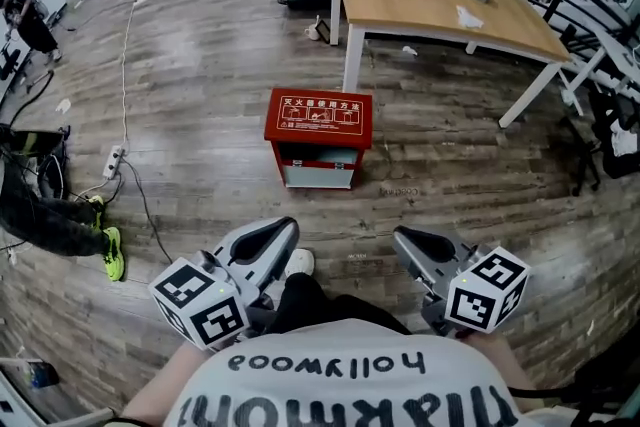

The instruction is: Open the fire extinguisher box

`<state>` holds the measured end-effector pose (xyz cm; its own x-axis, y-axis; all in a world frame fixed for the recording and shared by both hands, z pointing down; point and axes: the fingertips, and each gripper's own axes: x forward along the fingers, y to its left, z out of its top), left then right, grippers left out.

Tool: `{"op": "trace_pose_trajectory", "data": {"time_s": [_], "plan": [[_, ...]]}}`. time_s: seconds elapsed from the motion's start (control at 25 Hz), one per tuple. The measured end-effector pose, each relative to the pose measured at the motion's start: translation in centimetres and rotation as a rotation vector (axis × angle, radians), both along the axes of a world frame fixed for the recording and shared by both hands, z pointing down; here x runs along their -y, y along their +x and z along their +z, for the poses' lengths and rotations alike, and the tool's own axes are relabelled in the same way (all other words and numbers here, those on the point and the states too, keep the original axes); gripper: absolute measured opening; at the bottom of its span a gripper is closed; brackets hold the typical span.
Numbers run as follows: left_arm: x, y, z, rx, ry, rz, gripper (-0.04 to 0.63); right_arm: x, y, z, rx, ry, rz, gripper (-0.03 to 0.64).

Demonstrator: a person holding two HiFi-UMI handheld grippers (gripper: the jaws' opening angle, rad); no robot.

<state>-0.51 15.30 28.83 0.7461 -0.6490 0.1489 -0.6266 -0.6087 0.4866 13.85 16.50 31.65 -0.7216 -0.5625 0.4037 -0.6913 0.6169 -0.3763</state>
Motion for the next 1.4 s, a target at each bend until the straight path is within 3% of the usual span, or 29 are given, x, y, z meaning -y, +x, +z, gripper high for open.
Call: {"op": "trace_pose_trajectory", "data": {"time_s": [0.12, 0.28, 0.4, 0.88, 1.12, 1.28, 1.4], "plan": [[1.6, -0.3, 0.5, 0.011, -0.006, 0.014, 0.014, 1.4, -0.6, 1.1, -0.041, -0.027, -0.004, 0.009], [3.9, -0.8, 1.0, 0.020, -0.025, 0.031, 0.014, 3.2, -1.6, 2.6, -0.237, 0.016, -0.069, 0.010], [6.2, -1.3, 1.0, 0.018, -0.031, 0.034, 0.014, 4.3, -2.8, 3.2, -0.308, 0.034, -0.140, 0.009], [13.8, -4.8, 1.0, 0.029, -0.051, 0.036, 0.014, 11.7, -6.4, 4.0, -0.348, 0.014, -0.170, 0.010], [17.9, -6.4, 1.0, 0.022, -0.050, 0.050, 0.014, 15.6, -8.6, 3.9, -0.427, 0.062, -0.184, 0.010], [20.5, -7.1, 1.2, 0.004, -0.057, 0.074, 0.014, 18.4, -9.4, 3.1, -0.390, 0.062, -0.127, 0.009], [22.1, -7.7, 1.3, -0.008, -0.060, 0.098, 0.014, 20.3, -9.7, 1.7, -0.303, 0.076, -0.041, 0.009]]}}
